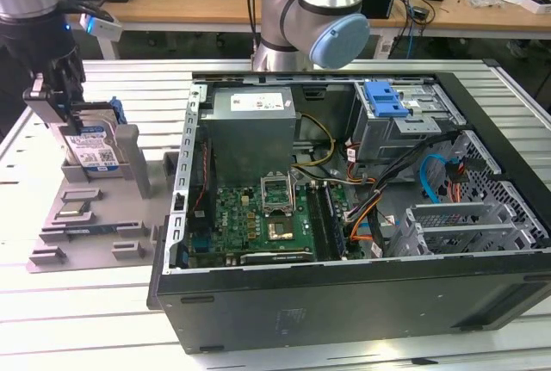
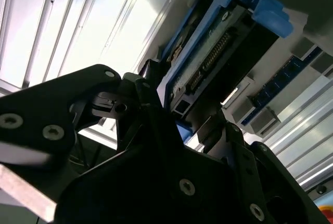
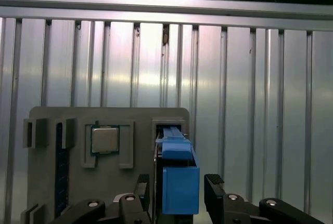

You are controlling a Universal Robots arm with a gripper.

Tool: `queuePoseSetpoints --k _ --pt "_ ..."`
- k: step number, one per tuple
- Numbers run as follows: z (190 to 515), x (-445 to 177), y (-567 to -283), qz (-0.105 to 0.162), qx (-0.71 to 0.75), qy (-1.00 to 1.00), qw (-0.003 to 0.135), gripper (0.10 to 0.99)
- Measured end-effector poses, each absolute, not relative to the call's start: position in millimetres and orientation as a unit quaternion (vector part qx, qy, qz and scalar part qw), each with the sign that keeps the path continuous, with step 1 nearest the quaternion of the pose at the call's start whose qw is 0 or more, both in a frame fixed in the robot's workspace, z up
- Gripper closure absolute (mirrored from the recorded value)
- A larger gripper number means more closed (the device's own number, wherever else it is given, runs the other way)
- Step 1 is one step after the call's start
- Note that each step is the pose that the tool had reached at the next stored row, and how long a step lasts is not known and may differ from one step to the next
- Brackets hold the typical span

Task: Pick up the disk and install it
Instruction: 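Pick up the disk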

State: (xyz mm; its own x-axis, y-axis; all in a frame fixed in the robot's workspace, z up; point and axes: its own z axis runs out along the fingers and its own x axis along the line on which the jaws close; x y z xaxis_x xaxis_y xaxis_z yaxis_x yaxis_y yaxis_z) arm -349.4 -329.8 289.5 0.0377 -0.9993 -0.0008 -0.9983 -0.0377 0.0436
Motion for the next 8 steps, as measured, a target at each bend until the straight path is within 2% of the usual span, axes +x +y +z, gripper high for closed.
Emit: queuePoseSetpoints --k 5,7,8 --pt "286.9 -349.2 -329.8 -0.015 0.72 -0.693 0.016 0.545" --pt "286.6 -349.3 -329.8 -0.005 0.72 -0.693 0.005 0.545" --pt "286.6 -349.3 -329.9 -0.004 0.72 -0.693 0.005 0.545"
